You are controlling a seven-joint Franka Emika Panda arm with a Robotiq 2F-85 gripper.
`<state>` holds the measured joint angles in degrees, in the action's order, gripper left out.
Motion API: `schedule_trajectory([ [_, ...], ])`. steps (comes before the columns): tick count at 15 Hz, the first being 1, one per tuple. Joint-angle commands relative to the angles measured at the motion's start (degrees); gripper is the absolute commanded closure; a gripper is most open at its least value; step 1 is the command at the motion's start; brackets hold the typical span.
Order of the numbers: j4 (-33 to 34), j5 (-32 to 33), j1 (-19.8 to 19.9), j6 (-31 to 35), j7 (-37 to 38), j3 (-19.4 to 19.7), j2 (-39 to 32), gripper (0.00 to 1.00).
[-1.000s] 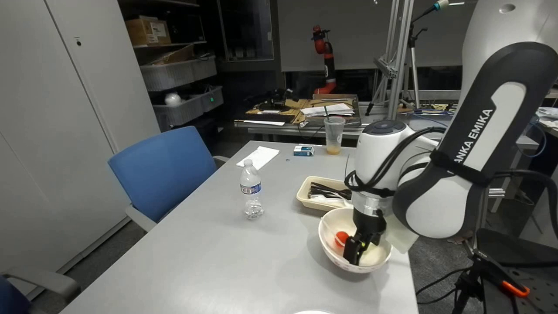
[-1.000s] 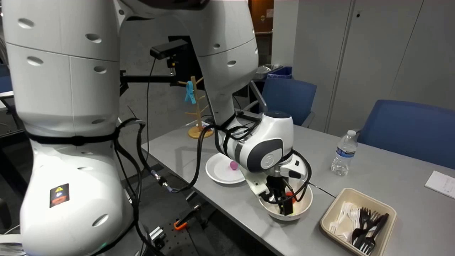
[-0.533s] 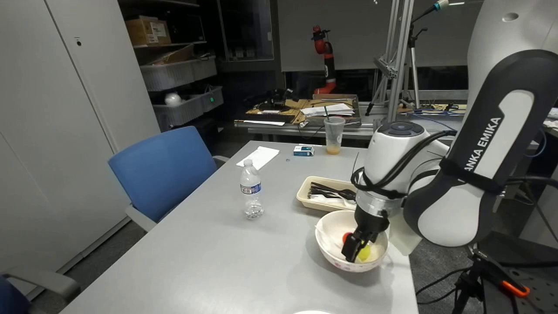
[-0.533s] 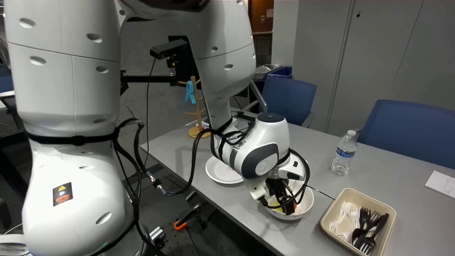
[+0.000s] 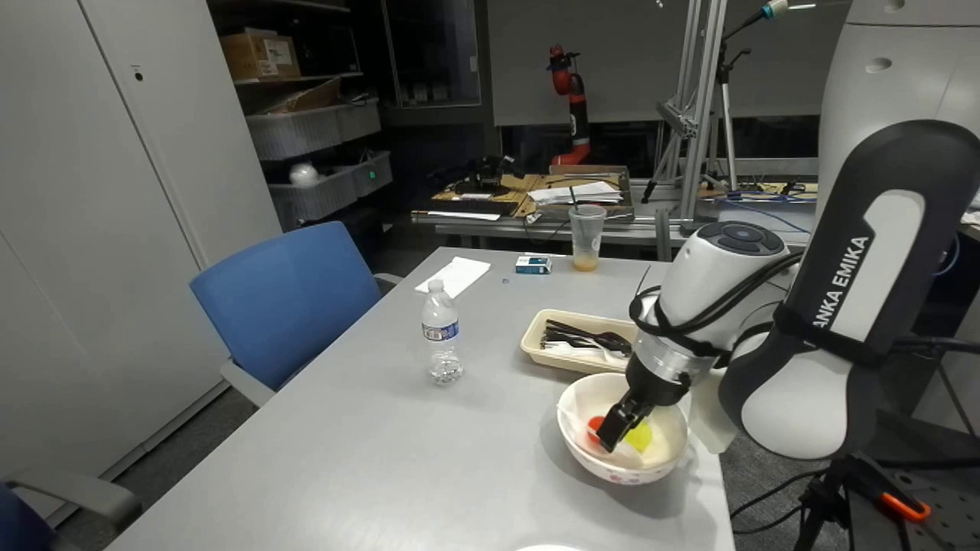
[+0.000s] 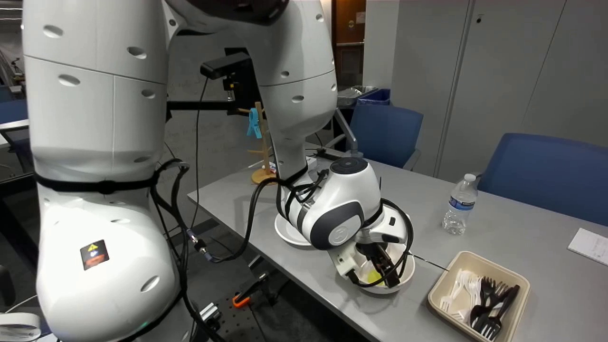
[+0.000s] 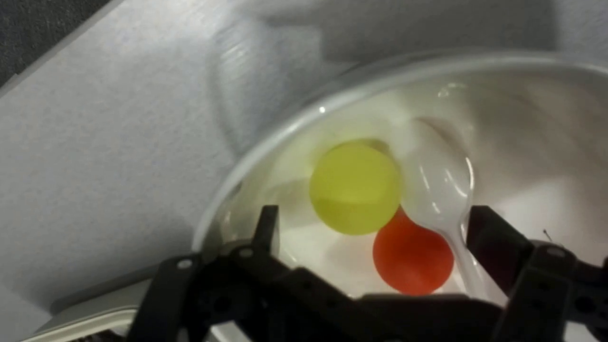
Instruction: Pick the red ball and put it in the bowl
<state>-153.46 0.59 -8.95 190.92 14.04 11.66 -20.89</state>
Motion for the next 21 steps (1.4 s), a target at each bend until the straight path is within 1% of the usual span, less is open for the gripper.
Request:
schedule_trajectory([
  [1,-0.41,-4.42,0.47,6.36,-3.72,-2.23,-2.71,0.00],
  [2,-0.42,-4.90,1.17,7.62,-3.99,-3.26,-2.97,0.00],
  [3,-0.07,-5.46,1.36,3.96,-4.86,-2.86,-1.02,0.00],
  [5,0.00,-6.21,1.37,4.25,-5.02,-3.38,-1.20,0.00],
  [14,0.05,-6.22,1.54,4.24,-5.06,-3.47,-1.19,0.00],
  [15,0.22,-7.13,-0.17,4.46,-5.77,-1.92,-1.21,0.00],
  [18,0.21,-8.87,-1.04,2.48,-6.76,-1.16,1.23,0.00],
  [21,-0.18,-10.70,-1.95,2.63,-8.14,-0.59,3.34,0.00],
])
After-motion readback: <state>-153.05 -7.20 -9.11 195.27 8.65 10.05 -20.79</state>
